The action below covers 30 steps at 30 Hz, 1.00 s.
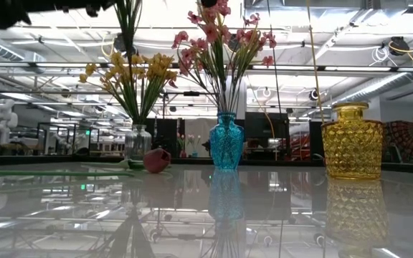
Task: Sort flowers into vase by color
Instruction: Put the yellow flowers into the transparent vase
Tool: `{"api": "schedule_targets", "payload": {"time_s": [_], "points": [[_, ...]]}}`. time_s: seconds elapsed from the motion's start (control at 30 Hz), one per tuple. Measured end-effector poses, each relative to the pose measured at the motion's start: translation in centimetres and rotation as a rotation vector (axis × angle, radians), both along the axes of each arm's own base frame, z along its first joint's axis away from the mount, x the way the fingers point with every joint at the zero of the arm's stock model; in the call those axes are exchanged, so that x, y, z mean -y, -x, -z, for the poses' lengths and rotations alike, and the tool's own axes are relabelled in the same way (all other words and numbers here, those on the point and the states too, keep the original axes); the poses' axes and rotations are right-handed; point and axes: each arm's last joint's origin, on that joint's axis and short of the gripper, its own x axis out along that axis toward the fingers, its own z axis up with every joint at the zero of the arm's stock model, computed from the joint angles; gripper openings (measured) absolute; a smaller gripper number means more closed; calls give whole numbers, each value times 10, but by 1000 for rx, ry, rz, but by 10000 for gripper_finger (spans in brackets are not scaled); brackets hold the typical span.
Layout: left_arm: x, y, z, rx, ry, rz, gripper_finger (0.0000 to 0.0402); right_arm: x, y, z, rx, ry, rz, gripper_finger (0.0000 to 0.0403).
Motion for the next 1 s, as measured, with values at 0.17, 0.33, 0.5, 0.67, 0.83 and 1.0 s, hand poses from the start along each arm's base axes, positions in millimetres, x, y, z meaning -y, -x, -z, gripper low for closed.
{"api": "schedule_targets", "payload": {"time_s": [0.17,0.33,0.5,0.67,0.83,1.0], "points": [[-16,3,17,8,16,17,36,-3,4,-5,2,-4,-9,0],[-26,4,29,-12,37,9,36,-4,7,-7,-2,-6,-13,0],[-31,2,40,4,54,30,36,-4,7,-6,-7,-5,-12,0],[-34,-1,47,-8,77,31,36,-4,7,-6,-11,-4,-12,0],[-36,-5,52,-32,92,21,36,-4,7,-6,-11,-3,-12,0],[-38,-9,57,-58,112,4,36,-4,7,-6,-11,-3,-12,0]]}}
